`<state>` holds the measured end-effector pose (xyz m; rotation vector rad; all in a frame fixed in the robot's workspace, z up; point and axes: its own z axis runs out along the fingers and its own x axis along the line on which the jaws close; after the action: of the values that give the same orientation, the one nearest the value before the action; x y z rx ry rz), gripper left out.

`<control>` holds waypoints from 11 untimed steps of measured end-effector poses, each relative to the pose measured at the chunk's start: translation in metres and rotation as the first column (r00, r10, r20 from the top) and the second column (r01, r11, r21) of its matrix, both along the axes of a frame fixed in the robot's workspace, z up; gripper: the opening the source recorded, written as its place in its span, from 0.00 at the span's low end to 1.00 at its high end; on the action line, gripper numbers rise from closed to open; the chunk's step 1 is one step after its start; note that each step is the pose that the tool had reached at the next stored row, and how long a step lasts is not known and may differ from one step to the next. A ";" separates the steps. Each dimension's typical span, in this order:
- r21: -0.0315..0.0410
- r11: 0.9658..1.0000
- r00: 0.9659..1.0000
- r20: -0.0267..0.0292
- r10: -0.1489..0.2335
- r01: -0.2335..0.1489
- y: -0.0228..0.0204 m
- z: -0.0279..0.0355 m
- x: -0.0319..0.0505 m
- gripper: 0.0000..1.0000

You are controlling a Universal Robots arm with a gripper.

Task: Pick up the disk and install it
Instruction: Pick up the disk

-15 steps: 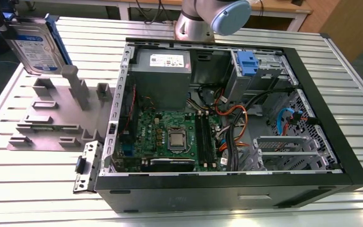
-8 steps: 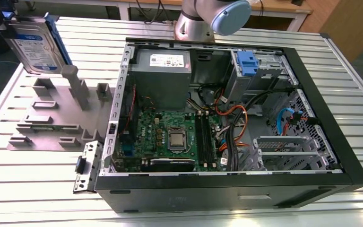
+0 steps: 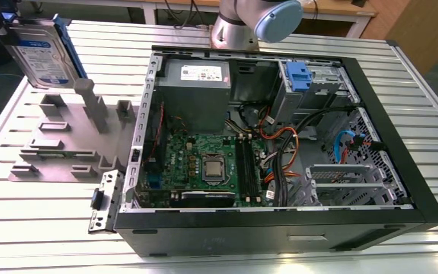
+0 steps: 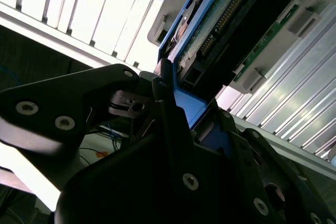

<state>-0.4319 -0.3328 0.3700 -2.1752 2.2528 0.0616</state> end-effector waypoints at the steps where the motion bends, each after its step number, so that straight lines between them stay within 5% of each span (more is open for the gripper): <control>1: 0.000 1.000 1.000 0.000 0.000 0.000 0.0000 0.0003 0.0000 0.36; 11: 0.000 1.000 1.000 0.000 0.000 0.000 0.0000 0.0034 0.0000 0.36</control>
<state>-0.4319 -0.3328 0.3734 -2.1753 2.2529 0.0615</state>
